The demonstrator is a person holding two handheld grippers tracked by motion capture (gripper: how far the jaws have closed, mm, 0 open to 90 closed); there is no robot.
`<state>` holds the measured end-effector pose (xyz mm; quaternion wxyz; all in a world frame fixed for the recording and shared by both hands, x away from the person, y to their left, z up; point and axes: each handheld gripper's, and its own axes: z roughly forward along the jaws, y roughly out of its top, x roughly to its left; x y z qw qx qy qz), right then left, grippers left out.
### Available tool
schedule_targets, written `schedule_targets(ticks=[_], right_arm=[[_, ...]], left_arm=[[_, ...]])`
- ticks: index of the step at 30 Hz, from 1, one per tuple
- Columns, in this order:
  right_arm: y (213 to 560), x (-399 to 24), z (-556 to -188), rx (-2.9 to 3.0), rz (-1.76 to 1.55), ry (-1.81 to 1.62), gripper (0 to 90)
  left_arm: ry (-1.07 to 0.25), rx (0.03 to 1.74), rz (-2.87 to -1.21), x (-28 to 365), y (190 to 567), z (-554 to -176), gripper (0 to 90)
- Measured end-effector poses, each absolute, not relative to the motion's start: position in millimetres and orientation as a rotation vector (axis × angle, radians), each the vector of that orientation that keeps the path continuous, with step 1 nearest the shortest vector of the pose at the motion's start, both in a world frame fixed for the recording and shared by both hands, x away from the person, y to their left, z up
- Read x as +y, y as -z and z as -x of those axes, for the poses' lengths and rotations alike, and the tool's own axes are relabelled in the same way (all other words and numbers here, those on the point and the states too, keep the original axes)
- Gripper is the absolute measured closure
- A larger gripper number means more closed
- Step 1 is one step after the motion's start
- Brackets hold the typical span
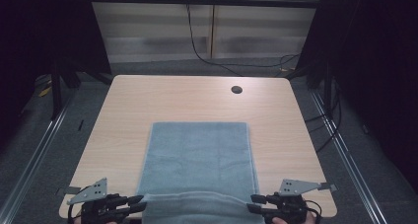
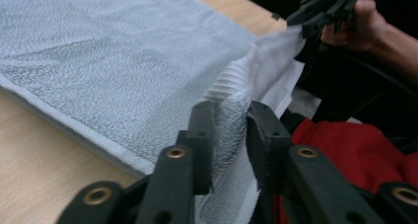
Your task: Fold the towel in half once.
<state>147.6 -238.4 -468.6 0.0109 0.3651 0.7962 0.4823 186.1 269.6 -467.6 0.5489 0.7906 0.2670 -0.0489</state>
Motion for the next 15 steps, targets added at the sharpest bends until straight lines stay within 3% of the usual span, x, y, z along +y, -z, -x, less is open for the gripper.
schedule_targets(ticks=[2,6,15], right_arm=[[467,-241,-147,2.468,-1.153,-1.531,54.5],[464,-244,-156,2.434,-1.168,-1.536,55.4],[464,-233,-213,2.408,-1.14,-1.472,54.2]], left_arm=[[0.112,0.64,-1.834,273,465,-188,67.2],[0.073,0.645,-1.816,273,459,-201,64.1],[0.038,0.746,-1.881,245,468,-269,66.3]])
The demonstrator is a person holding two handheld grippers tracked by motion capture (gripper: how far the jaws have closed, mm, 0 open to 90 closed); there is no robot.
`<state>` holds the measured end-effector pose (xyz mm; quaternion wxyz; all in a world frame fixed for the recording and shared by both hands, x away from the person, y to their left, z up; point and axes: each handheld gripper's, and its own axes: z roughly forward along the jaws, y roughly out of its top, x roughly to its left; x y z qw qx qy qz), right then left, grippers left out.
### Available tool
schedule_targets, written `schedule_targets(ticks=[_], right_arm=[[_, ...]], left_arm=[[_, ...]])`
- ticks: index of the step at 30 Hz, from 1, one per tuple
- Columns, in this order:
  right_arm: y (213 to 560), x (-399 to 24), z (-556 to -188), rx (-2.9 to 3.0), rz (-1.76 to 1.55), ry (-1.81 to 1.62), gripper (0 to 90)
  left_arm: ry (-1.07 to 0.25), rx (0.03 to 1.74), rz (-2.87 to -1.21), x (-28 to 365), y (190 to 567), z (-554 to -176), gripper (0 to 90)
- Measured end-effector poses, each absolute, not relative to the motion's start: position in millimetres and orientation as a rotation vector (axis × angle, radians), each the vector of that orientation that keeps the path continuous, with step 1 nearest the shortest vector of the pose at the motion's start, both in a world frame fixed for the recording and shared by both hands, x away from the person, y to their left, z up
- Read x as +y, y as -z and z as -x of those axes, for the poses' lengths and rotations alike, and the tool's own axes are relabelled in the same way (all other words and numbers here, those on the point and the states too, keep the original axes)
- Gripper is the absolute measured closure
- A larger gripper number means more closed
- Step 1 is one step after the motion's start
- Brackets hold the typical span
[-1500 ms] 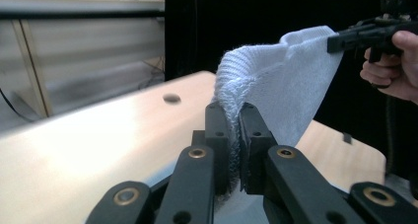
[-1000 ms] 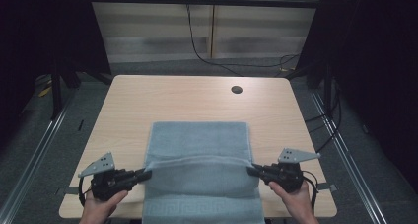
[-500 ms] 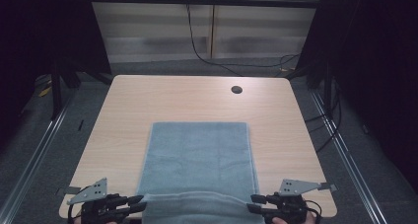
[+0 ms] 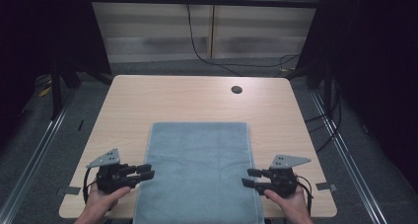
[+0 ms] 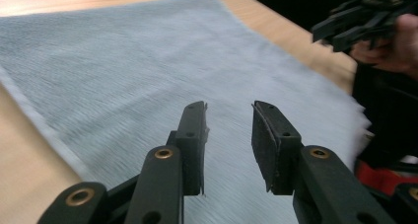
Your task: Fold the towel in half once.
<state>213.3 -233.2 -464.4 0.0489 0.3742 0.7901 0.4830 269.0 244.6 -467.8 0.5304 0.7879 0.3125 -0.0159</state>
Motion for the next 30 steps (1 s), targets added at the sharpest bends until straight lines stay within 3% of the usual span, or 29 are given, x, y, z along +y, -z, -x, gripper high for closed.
schedule_targets(ticks=[9,16,20,23,30], right_arm=[[466,-222,-292,2.354,-1.18,-1.418,51.1],[476,-206,-323,2.386,-1.205,-1.322,45.7],[490,-200,-333,2.42,-1.219,-1.213,45.8],[499,-200,-332,2.457,-1.217,-1.168,46.6],[501,-201,-322,2.452,-1.203,-1.135,46.5]], left_arm=[[-0.024,0.807,-1.956,223,474,-324,65.3],[-0.104,0.835,-1.975,214,474,-357,64.6],[-0.103,0.898,-1.987,215,488,-370,64.1],[-0.114,0.835,-2.086,208,492,-357,64.1],[-0.1,0.828,-2.097,207,504,-358,64.4]])
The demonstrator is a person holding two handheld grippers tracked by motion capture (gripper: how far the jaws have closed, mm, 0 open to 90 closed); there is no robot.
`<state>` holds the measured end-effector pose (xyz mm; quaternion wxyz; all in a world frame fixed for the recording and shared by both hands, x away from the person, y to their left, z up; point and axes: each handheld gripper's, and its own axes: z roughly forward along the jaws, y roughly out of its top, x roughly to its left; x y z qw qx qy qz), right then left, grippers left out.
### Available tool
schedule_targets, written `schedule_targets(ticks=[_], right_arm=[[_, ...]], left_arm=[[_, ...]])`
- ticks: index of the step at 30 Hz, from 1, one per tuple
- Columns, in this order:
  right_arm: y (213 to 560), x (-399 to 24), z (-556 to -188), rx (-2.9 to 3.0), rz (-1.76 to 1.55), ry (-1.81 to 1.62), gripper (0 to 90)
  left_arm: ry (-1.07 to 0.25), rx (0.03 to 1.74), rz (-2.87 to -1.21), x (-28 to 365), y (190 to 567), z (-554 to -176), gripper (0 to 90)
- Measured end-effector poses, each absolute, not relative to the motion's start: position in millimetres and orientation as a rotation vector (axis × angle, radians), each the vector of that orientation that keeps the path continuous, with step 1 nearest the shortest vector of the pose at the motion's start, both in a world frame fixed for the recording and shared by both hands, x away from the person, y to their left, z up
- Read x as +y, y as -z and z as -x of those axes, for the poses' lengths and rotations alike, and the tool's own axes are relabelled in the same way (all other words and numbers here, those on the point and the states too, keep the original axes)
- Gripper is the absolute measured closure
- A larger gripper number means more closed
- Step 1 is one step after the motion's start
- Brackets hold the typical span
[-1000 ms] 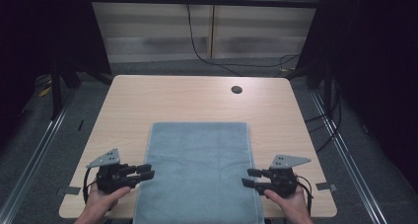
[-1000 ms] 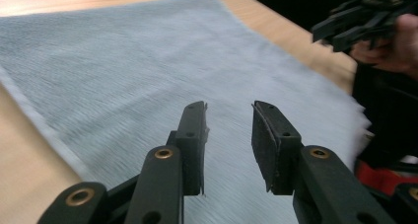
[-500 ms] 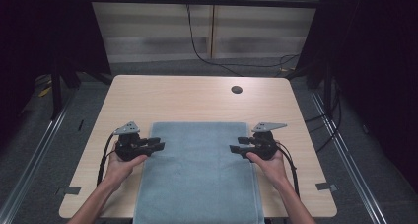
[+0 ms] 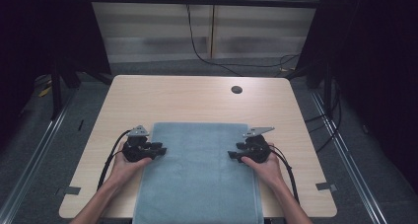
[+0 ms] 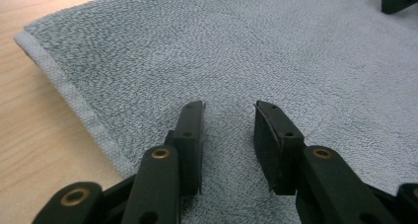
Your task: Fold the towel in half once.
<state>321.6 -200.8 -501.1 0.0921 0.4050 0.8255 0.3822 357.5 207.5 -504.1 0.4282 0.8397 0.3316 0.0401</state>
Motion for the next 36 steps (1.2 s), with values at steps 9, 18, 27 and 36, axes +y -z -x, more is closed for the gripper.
schedule_targets(ticks=[9,18,27,36], right_arm=[[500,-201,-295,2.442,-1.186,-1.084,45.6],[501,-215,-275,2.449,-1.221,-1.176,45.9],[503,-222,-251,2.447,-1.194,-1.228,45.6],[501,-220,-225,2.477,-1.173,-1.224,44.9]], left_arm=[[-0.083,0.792,-2.109,202,505,-345,63.8],[-0.062,0.76,-2.144,199,503,-321,65.1],[-0.036,0.747,-2.163,199,500,-293,66.7],[0.024,0.723,-2.163,205,499,-267,66.3]])
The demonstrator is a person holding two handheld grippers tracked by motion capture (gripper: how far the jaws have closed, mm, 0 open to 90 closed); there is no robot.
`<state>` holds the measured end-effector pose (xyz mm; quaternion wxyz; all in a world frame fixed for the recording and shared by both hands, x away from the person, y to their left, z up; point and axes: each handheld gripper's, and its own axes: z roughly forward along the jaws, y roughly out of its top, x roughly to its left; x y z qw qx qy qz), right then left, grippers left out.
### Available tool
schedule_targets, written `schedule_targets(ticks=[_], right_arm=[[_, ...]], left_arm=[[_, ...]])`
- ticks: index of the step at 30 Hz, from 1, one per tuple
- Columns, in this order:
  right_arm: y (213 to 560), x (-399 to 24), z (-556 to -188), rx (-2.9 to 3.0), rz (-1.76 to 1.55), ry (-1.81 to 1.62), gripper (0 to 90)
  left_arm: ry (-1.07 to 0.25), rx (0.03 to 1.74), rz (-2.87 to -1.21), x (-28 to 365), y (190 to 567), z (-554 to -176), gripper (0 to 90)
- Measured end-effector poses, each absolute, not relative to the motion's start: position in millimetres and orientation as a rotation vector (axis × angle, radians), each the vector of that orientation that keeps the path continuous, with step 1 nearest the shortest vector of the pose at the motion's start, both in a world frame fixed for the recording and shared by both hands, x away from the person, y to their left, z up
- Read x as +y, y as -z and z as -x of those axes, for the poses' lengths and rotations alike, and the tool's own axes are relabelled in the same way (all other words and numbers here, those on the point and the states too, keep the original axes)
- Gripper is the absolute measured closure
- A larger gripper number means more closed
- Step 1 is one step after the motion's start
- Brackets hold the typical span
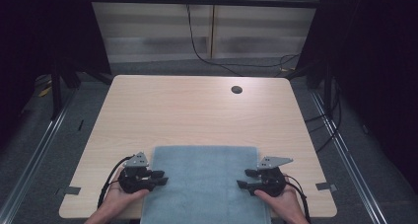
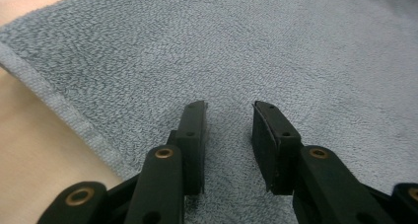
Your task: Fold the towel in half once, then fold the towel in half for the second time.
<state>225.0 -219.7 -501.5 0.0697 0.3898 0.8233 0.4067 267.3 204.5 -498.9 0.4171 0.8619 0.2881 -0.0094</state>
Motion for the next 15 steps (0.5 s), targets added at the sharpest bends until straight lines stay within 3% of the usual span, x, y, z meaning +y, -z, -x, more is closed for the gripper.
schedule_targets(ticks=[6,15], right_arm=[[495,-217,-217,2.506,-1.164,-1.187,41.4],[478,-241,-256,2.335,-1.24,-1.233,42.6]], left_arm=[[0.052,0.709,-2.11,208,489,-267,65.6],[-0.071,0.726,-2.067,211,465,-305,61.2]])
